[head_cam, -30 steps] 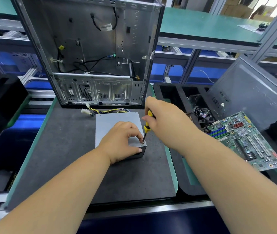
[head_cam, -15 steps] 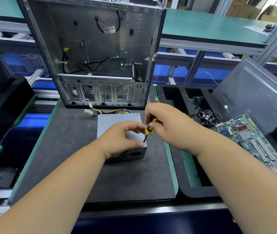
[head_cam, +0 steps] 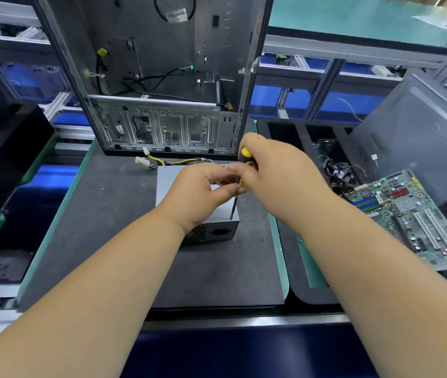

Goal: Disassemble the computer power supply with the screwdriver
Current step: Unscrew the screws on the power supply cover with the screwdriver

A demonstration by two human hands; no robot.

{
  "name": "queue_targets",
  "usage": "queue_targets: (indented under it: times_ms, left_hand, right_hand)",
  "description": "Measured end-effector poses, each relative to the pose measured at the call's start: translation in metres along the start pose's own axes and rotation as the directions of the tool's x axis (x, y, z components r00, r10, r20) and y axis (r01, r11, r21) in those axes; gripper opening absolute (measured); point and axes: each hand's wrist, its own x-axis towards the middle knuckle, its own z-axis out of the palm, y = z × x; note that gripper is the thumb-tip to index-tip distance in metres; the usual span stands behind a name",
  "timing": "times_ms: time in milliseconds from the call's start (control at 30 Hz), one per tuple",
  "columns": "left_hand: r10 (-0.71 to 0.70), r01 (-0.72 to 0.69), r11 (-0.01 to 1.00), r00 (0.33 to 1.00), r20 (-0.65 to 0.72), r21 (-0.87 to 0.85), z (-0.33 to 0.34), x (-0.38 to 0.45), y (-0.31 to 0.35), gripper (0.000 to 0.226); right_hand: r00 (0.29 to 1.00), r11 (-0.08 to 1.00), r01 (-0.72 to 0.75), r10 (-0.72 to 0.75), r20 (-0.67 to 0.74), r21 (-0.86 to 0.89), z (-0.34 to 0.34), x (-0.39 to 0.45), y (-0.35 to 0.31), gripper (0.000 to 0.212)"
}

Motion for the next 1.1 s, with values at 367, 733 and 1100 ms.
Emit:
queue_targets:
  times_ms: [367, 733, 1100]
  left_hand:
    - [0.039, -0.033, 0.997, 0.995, -0.091, 0.068, 0.009, 0.0, -0.003, 0.016]
    - [-0.02, -0.029, 0.95, 0.988, 0.151, 0.312, 0.006, -0.002, -0.024, 0.049]
    - [-0.031, -0.036, 0.942, 0.981, 0.192, 0.335, -0.002, -0.013, -0.047, 0.023]
  right_hand:
    - [0.978, 0.967, 0.021, -0.073, 0.197, 0.254, -0.005, 0.002, 0.0, 0.005]
    - [0.993, 0.998, 0.027, -0.033, 0.114, 0.057, -0.008, 0.003, 0.007, 0.014]
    - [0.97, 0.993, 0.1, -0.112, 0.214, 0.064, -0.012, 0.004, 0.008, 0.015]
